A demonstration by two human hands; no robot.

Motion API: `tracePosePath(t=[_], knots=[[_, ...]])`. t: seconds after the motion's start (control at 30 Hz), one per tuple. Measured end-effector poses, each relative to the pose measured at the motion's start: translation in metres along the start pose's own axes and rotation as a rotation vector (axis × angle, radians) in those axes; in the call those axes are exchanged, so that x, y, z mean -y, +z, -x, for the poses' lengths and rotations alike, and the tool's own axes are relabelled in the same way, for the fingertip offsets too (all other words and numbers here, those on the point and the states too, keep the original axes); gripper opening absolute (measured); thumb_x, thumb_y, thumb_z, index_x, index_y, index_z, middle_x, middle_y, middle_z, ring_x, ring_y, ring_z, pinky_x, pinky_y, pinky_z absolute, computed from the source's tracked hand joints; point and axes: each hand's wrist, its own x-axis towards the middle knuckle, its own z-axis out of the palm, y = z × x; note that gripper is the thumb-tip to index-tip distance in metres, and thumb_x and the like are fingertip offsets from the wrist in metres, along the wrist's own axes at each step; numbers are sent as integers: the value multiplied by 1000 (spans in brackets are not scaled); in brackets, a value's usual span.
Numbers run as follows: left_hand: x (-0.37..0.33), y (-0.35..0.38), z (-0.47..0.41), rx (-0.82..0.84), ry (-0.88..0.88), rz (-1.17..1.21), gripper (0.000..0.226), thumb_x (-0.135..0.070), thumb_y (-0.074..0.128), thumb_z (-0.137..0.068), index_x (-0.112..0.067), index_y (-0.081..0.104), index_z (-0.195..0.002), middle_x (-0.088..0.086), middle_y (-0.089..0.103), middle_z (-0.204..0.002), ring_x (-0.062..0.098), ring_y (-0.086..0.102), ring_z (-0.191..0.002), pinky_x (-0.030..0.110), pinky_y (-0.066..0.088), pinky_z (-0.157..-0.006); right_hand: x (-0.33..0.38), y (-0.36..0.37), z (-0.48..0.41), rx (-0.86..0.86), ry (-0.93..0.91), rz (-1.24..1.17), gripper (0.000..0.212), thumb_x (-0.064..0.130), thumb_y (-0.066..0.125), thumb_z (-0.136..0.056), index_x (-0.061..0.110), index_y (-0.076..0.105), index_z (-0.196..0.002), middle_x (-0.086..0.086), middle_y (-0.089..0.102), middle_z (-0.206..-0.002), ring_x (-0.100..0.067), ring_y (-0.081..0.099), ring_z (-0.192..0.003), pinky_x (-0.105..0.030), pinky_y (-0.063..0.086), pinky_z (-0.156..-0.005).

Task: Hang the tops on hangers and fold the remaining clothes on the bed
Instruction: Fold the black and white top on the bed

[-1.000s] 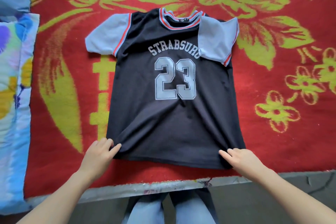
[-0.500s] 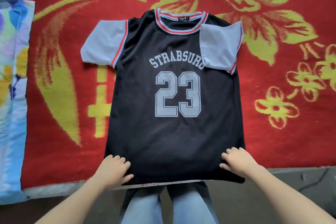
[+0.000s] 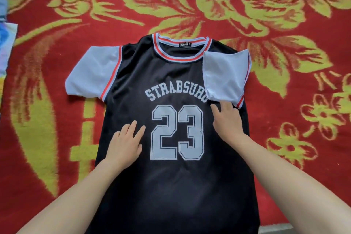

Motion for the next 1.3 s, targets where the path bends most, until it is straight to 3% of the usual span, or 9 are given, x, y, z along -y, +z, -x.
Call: tracePosePath(t=[0.17, 0.4, 0.5, 0.6, 0.67, 0.87, 1.07, 1.2, 1.3], knots=[[-9, -15, -42, -1, -53, 5, 73, -37, 51, -91, -22, 11, -151, 18, 11, -156, 32, 23, -140, 39, 36, -102, -19, 12, -44, -7, -32, 98, 66, -2, 67, -51, 0, 49, -115, -30, 60, -111, -45, 61, -102, -47, 53, -72], [-33, -21, -83, 100, -75, 67, 73, -44, 39, -95, -39, -14, -146, 13, -11, -157, 37, 7, -142, 42, 25, -110, -57, 34, -74, -146, -19, 129, 37, 5, 33, -70, 1, 66, -85, -26, 65, -99, -39, 63, -94, -41, 52, -64], [-40, -24, -94, 166, -105, 57, 72, -49, 39, -95, -45, -14, -144, 9, -17, -156, 42, 0, -141, 52, 21, -110, -84, 21, -74, -294, 422, -317, 34, 6, 34, -79, 1, 67, -86, -24, 64, -96, -40, 59, -88, -38, 45, -61], [-42, -25, -99, 242, -107, 54, 71, -49, 41, -94, -49, -9, -144, 8, -20, -156, 45, -4, -140, 53, 22, -109, -121, 27, -61, -445, 1207, -1144, 26, -2, 40, -89, -8, 62, -103, -20, 62, -101, -29, 57, -97, -29, 37, -71], [-43, -26, -101, 260, -98, 31, 71, -49, 43, -93, -50, -6, -144, 8, -18, -156, 46, -1, -139, 50, 28, -106, -138, 34, -48, -477, 1392, -1395, 19, 0, 42, -89, 3, 58, -79, -7, 58, -81, -21, 54, -86, -29, 40, -61], [-39, -42, -106, 328, -72, 12, 69, -48, 45, -91, -52, 0, -144, 6, -12, -157, 44, 8, -138, 40, 40, -98, -149, 22, -48, -420, 1389, -1836, 12, 14, 52, -93, 21, 52, -84, 2, 59, -82, -13, 60, -73, -31, 53, -64], [-40, -50, -106, 376, -72, 52, 71, -48, 48, -89, -52, 1, -144, 5, -13, -157, 43, 6, -139, 39, 41, -96, -147, 12, -52, -494, 1493, -1719, 7, 4, 54, -87, 10, 58, -88, 3, 57, -78, -9, 57, -66, -25, 50, -55], [-38, -53, -108, 404, -59, 76, 72, -52, 48, -89, -53, 2, -144, 6, -13, -157, 44, 6, -138, 39, 42, -96, -123, -7, -61, -568, 1190, -1090, 35, 24, 47, -91, -5, 62, -105, -17, 66, -94, -36, 62, -92, -37, 43, -78], [-39, -59, -111, 441, -45, 89, 71, -54, 47, -88, -53, 2, -143, 7, -14, -157, 43, 7, -138, 40, 41, -97, -80, -14, -58, -486, 482, -745, 43, 29, 42, -82, -3, 66, -95, -30, 64, -98, -44, 61, -91, -37, 40, -76]])
